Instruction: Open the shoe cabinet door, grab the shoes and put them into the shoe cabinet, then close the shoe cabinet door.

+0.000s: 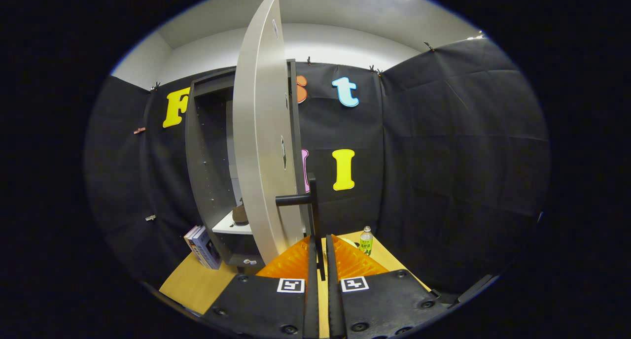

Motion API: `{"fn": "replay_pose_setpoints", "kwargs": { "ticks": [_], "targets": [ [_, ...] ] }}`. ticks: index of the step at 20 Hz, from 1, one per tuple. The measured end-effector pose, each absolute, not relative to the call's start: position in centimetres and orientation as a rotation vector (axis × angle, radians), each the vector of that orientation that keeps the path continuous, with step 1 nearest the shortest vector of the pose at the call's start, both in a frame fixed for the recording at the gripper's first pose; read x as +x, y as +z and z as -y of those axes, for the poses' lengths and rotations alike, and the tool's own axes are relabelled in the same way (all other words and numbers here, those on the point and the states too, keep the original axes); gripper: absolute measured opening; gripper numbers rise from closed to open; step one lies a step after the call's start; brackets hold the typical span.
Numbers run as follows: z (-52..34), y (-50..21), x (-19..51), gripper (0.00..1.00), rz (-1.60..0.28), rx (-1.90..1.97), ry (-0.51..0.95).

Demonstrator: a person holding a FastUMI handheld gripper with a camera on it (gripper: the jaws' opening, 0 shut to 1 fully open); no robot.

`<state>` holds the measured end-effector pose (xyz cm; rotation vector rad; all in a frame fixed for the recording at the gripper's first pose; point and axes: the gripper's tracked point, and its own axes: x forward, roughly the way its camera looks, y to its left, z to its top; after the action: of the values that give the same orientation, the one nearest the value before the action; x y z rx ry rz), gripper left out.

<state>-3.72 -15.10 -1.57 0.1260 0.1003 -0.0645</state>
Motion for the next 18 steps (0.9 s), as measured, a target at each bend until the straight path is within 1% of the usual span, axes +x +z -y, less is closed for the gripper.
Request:
{"fn": "replay_pose_setpoints", "kwargs": {
  "ticks": [6,9,11,16,17,18],
  "targets": [
    [16.2,-2.1,-4.5,0.12,-0.111,0.13,-0.048],
    [16.4,-2.7,-5.9,0.19,-0.138,0.119,-0.057],
    [16.9,-3.4,-6.5,0.32,-0.156,0.121,-0.081],
    [16.0,-7.8,-10.0,0.85,-0.278,0.11,-0.084],
    [15.8,-9.2,-10.6,0.9,-0.315,0.103,-0.088],
    [15.3,-10.8,-11.5,0.98,-0.35,0.096,-0.087]
  ]
}}
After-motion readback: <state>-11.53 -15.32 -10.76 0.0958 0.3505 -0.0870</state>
